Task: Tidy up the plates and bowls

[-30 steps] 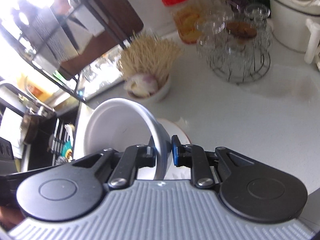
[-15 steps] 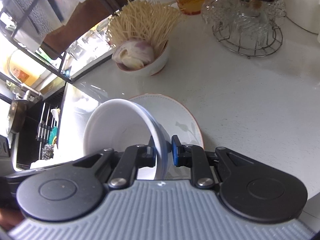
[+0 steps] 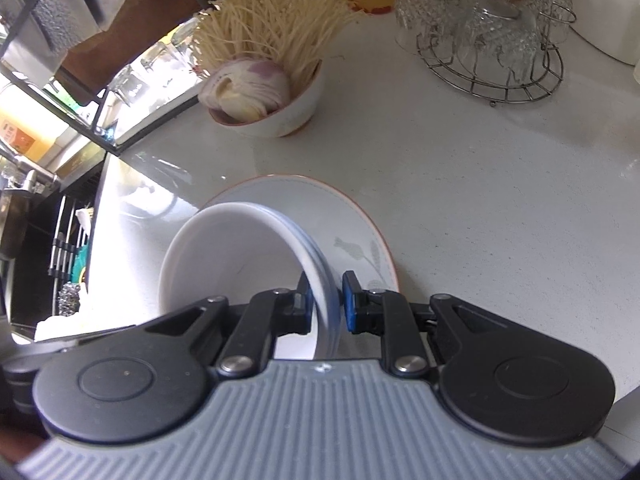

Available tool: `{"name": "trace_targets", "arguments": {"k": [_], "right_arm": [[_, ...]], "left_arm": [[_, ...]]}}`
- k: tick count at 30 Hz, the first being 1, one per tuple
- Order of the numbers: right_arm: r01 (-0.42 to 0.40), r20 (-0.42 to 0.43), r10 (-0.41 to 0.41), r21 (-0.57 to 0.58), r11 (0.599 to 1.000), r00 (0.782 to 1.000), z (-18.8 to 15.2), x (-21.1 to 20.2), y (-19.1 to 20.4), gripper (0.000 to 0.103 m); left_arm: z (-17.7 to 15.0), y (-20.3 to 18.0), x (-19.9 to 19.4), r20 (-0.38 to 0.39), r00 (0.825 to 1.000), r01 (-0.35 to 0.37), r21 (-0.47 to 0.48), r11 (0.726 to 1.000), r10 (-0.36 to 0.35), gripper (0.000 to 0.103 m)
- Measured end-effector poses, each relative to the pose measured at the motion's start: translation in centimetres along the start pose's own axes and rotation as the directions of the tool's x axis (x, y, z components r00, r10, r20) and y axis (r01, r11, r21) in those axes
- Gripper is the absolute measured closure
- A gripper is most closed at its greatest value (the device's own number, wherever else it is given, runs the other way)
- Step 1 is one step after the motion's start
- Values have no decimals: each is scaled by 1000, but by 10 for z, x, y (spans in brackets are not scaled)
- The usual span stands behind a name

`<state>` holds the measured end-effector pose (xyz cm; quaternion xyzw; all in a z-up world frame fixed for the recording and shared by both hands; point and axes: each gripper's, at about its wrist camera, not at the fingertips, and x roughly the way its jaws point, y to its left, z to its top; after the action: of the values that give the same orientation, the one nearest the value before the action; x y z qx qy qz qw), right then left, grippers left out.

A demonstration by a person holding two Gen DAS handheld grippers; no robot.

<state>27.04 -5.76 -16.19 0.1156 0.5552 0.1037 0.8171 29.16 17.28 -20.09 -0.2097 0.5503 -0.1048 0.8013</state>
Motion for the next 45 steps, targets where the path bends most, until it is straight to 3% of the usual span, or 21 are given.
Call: {"name": "trace_targets", "arguments": {"k": [7, 14, 16, 18, 31, 38, 45], "right_arm": [[-7, -3, 7, -9, 1000, 1000, -2, 1, -4, 84], [-17, 30, 17, -5, 1000, 999, 1, -10, -5, 82], [-18, 51, 17, 8, 1000, 999, -1, -16, -7, 66], [-17, 70, 17, 11, 1000, 997, -3, -22, -7, 62], [-18, 184, 13, 23, 1000, 983, -22, -67, -13, 62], [-28, 288, 28, -3, 1000, 957, -28, -109, -15, 62], [-46, 398, 70, -71, 996, 915, -41, -168, -19, 62]], "left_arm": [[1, -6, 3, 2, 1000, -18, 14, 1000, 18, 78], [3, -12, -6, 5, 1000, -17, 34, 999, 17, 62], [4, -15, -11, 16, 1000, -20, 56, 998, 20, 60], [5, -18, -16, 27, 999, -22, 70, 997, 20, 60], [-12, -30, -56, 96, 995, -39, 136, 990, 26, 59], [-21, -52, -90, 192, 981, -64, 152, 986, 34, 59], [-44, -88, -139, 285, 958, -69, 151, 986, 23, 59]]}}
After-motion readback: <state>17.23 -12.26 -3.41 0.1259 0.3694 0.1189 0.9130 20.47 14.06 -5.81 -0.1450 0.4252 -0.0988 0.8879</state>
